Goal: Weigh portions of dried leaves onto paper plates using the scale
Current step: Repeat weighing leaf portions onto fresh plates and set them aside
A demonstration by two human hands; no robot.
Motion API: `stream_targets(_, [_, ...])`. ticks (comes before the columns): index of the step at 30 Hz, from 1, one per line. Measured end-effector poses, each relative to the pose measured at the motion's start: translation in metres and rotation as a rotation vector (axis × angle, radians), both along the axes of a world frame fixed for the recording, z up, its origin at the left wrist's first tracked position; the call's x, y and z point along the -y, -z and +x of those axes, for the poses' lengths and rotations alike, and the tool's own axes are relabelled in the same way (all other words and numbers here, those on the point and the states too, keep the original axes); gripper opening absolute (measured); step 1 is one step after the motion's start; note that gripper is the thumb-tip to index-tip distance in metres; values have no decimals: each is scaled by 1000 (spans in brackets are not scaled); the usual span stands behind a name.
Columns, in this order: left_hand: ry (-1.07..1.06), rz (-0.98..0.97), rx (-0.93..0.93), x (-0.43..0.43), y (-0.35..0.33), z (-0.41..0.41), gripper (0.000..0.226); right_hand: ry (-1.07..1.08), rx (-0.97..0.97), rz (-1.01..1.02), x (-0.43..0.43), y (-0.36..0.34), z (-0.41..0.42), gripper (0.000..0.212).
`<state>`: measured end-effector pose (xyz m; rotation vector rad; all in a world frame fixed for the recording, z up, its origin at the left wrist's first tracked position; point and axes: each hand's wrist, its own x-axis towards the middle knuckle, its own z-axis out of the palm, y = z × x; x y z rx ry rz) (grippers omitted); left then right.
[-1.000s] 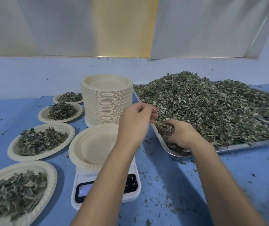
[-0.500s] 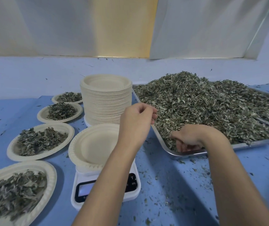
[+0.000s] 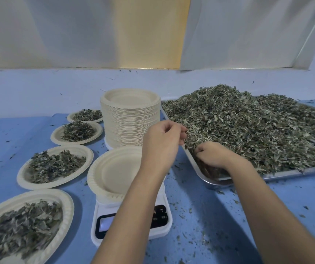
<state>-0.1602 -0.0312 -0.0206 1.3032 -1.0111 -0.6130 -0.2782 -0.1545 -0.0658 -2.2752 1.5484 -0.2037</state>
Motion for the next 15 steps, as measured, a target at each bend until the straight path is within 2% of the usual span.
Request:
stream_targets(5, [6,1,-5,0,0,1,25,115,61,57,-5,-13,-8,24])
stream_targets(6, [5,1,-3,0,0,1,25,144,66,-2,-8,-16,-8,24])
stream_targets(9, [-2,-5,-20,0,0,2,24,201,108,-363,-11,-15,1,19])
stream_targets(11, [-10,-10,-28,0,0,3,24,106,139,-517,-14,-5,9,24])
stream_targets(13, [-17,-11,-13,0,0,4,24,-63,16,-477,-9,12,15,36])
stream_targets(15, [-16,-13,-7,0,1,4,25,-82,1,-292,-2,23,18,41])
